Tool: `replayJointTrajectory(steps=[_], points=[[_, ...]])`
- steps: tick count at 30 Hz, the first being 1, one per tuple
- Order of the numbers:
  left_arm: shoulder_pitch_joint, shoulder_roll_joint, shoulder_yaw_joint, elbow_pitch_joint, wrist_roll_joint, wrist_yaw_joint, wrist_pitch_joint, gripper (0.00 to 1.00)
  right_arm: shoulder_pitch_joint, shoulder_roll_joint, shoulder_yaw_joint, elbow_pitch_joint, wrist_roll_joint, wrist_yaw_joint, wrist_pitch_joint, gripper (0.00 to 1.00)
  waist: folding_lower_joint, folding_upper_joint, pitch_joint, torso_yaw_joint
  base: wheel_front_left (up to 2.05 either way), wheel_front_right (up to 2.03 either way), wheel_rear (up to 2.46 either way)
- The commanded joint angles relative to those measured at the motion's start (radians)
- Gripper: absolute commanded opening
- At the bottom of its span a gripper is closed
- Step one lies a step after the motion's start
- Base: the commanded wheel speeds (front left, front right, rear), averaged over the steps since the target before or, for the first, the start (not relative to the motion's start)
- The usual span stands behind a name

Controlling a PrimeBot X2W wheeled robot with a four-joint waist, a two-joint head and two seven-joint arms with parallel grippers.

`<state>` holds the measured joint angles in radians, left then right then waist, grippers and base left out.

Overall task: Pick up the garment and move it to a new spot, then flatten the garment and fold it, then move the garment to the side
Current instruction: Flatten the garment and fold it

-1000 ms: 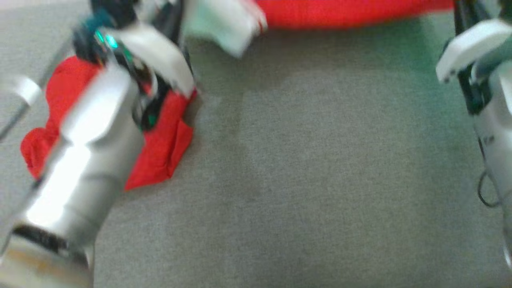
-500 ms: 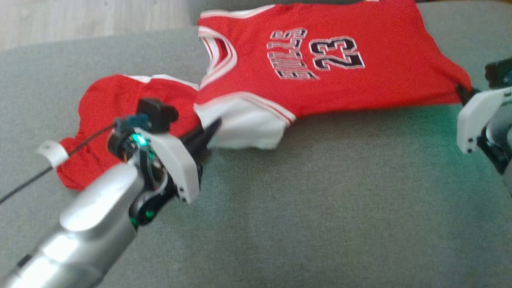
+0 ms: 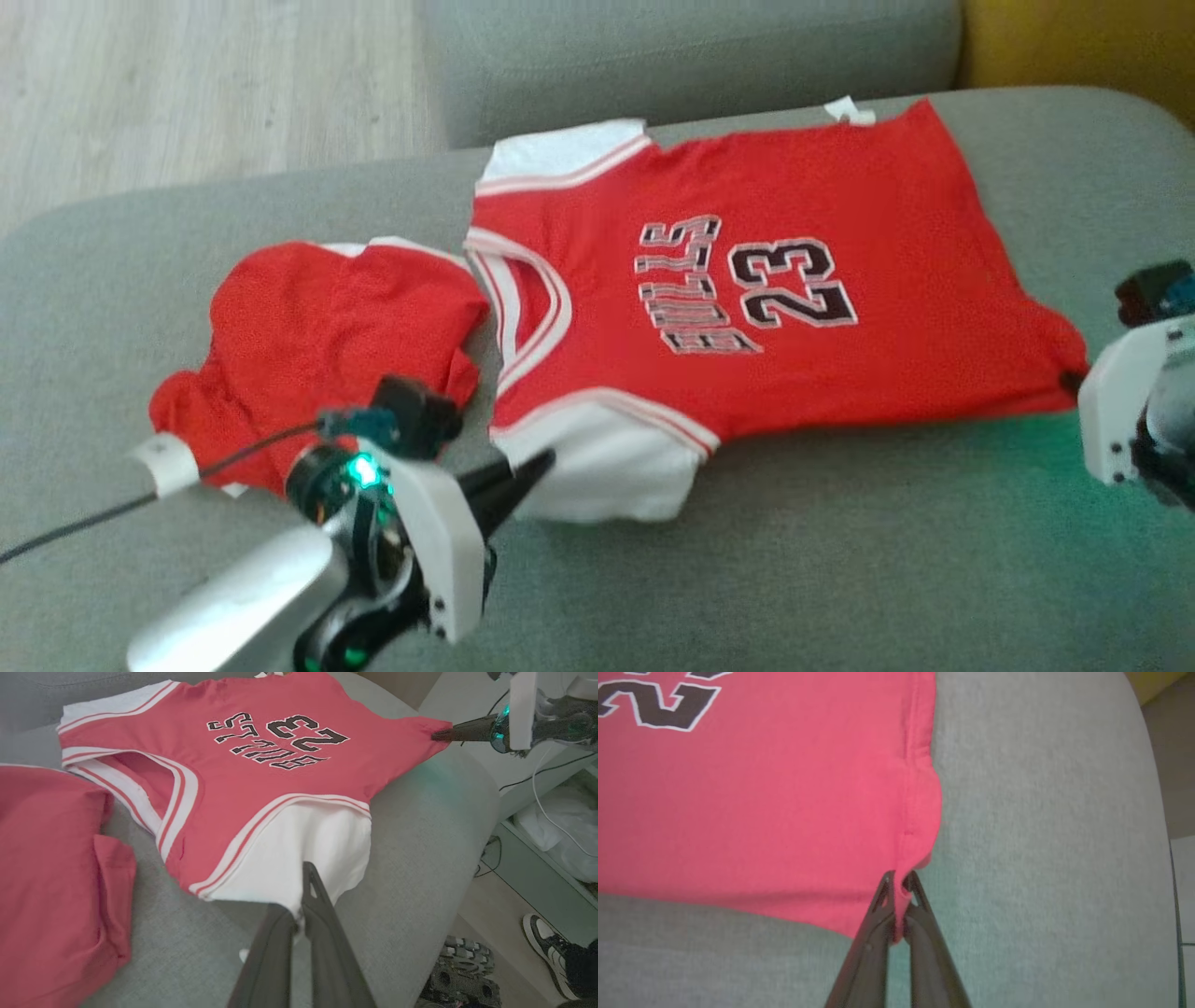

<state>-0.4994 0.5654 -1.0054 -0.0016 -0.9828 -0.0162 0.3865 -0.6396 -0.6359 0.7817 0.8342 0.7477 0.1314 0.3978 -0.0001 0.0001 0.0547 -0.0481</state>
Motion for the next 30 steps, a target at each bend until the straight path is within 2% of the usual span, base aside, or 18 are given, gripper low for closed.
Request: replayJointTrajectory(steps=[1,7,14,21,30], points=[[-0.026,0.044,0.039,-0.041,-0.007,0.009,0.003,0.0,0.012,-0.047,0.007,-0.028,0.019,-0.001,0.014,0.0,0.0001,-0.0001,-0.019,-0.011,0.0,0.0,0.0],[0.041,0.089,0.003,-0.139,-0.029,0.042,0.058,0.0,0.1,-0.105,0.019,-0.142,0.112,-0.001,0.133,0.0,0.0001,-0.0001,-0.05,-0.028,0.0,0.0,0.0],[0.035,0.104,0.024,-0.183,-0.018,0.091,0.057,0.0,0.125,-0.137,-0.054,-0.25,0.125,-0.001,0.131,0.0,0.0001,-0.0001,-0.024,-0.037,0.0,0.0,0.0],[-0.051,0.073,0.07,-0.131,-0.025,0.098,0.062,0.0,0.081,-0.082,-0.159,-0.244,0.068,-0.001,0.101,0.0,0.0001,-0.0001,0.044,-0.035,0.0,0.0,0.0],[-0.207,0.04,0.101,0.024,-0.034,0.04,0.115,0.0,-0.021,0.019,-0.225,-0.189,-0.018,-0.001,0.065,0.0,0.0001,-0.0001,0.108,-0.044,0.0,0.0,0.0]])
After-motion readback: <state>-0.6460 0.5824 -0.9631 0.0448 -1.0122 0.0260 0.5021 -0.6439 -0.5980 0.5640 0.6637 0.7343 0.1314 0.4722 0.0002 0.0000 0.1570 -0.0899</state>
